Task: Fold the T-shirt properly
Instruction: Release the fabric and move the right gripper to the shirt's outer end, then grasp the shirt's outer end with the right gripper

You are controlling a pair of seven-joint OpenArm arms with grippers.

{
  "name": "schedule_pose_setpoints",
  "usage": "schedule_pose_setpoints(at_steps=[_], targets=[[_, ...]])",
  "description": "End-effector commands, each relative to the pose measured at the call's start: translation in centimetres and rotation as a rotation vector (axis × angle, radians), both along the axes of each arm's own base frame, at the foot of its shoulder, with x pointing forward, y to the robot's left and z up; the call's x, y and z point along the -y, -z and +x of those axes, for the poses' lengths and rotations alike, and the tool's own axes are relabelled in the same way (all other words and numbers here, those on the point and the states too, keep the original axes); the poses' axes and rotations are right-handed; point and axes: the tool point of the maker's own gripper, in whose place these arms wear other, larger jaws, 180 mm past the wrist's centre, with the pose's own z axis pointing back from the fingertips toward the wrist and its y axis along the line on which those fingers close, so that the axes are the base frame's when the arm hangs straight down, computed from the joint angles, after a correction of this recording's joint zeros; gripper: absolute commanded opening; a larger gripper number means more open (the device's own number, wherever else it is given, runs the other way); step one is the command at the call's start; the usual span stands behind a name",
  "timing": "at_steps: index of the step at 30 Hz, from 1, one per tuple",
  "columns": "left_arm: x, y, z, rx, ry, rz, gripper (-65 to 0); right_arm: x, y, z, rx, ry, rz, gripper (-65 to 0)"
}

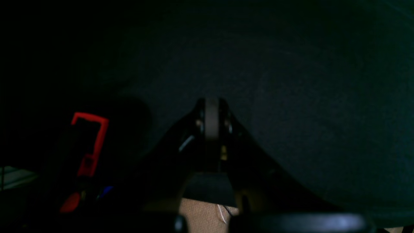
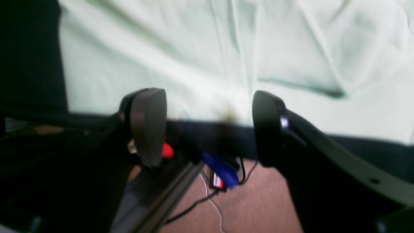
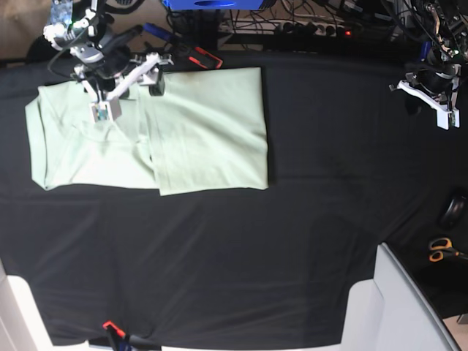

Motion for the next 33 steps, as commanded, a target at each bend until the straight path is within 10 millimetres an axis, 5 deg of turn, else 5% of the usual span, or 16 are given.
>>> schedule_pose_setpoints(at_steps=[1, 4, 7, 11, 15, 22, 33], targets=[[-0.7, -1.2, 0.7, 0.039, 0.005, 0.021, -65.0, 1.2, -1.0, 1.4, 0.067, 0.038, -0.006, -29.2], [-0.7, -1.2, 0.7, 0.039, 0.005, 0.021, -65.0, 7.2, -2.0, 3.5, 0.109, 0.142, -0.109, -26.3], [-0.7, -1.2, 0.7, 0.039, 0.005, 0.021, -65.0, 12.7, -3.0, 5.2, 0.090, 0.183, -0.213, -14.8], [-0.7, -1.2, 0.7, 0.039, 0.005, 0.021, -65.0, 17.3, -4.4, 7.3, 0.096, 0.132, -0.297, -11.5], [-0.7, -1.2, 0.7, 0.039, 0.005, 0.020, -65.0, 22.2, -3.0, 8.0, 0.025, 0.158, -0.296, -10.7], [-0.7, -1.1, 0.6, 0.038, 0.004, 0.019, -65.0, 25.8, -0.8, 8.1, -0.044, 0.201, -0.210, -10.7], [-0.6, -0.8, 0.0, 0.022, 0.003, 0.016, -65.0, 27.5, 1.4, 8.0, -0.079, 0.351, -0.048, -10.9]])
